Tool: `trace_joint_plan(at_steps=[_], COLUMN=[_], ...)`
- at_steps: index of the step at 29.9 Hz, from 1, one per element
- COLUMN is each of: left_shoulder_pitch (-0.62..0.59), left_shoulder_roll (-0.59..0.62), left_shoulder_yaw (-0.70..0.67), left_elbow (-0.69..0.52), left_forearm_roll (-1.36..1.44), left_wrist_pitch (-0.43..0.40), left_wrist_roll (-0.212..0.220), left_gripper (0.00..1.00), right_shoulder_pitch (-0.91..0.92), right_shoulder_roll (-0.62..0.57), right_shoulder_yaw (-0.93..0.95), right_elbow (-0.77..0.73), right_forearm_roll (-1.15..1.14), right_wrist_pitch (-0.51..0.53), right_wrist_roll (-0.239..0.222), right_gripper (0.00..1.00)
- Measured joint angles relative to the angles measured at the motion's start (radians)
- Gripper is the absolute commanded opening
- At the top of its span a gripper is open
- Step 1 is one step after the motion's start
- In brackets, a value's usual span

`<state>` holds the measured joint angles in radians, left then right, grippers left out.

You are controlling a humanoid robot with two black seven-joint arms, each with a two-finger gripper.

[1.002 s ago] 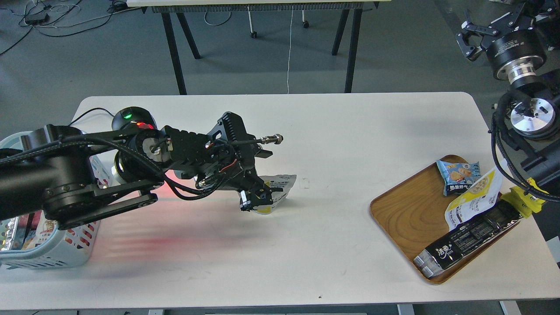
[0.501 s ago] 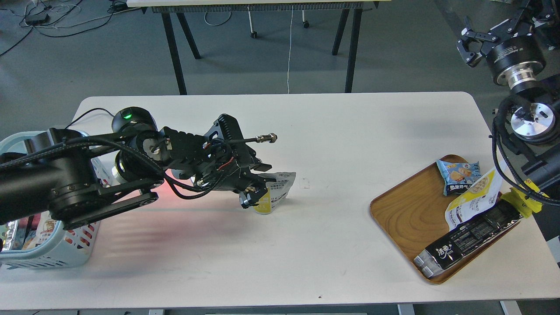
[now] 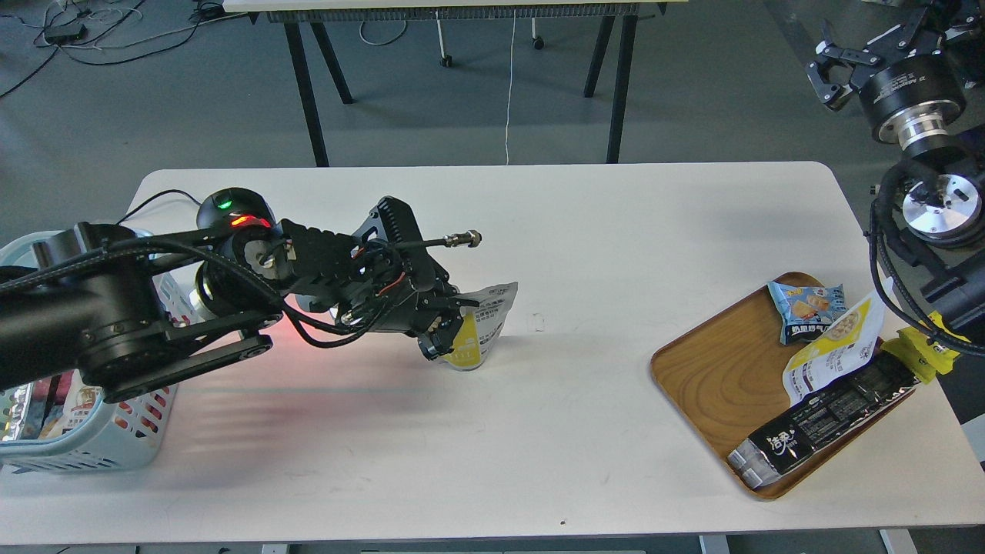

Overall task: Scan snack and place in basket
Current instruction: 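Carry the pouch with the left gripper to the barcode scanner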

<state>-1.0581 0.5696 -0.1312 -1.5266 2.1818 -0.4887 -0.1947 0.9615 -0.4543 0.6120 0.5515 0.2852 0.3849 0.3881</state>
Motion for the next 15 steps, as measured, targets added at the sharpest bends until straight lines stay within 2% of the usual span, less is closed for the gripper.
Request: trace_joint_plan(at_steps=[8,12,15], left_shoulder_pitch=[0.003,0.004,0.005], left_shoulder_roll=[0.168,0.276,0.36], left_shoulder_yaw=[-0.1,-0.137,-0.14], left_elbow=[-0.122,-0.132,-0.131], left_forearm_roll=[0.0,0.0,0.0], left_wrist_pitch=[0.0,0.0,0.0], left_wrist_roll=[-0.095,-0.15,-0.173], left_gripper=[0.0,0.0,0.0], right_shoulder_pitch=[0.013,0.016,0.026], right_shoulder_roll=[-0.006,-0.006,-0.006], right_shoulder_yaw=[0.0,0.001,0.001], right_elbow=[-0.001,-0.001,-0.001], right_forearm_roll=[0.0,0.0,0.0], right_wrist_pitch=[0.0,0.0,-0.001], right_wrist_roll=[0.0,0.0,0.0], right_gripper=[0.99,0.99,0.99])
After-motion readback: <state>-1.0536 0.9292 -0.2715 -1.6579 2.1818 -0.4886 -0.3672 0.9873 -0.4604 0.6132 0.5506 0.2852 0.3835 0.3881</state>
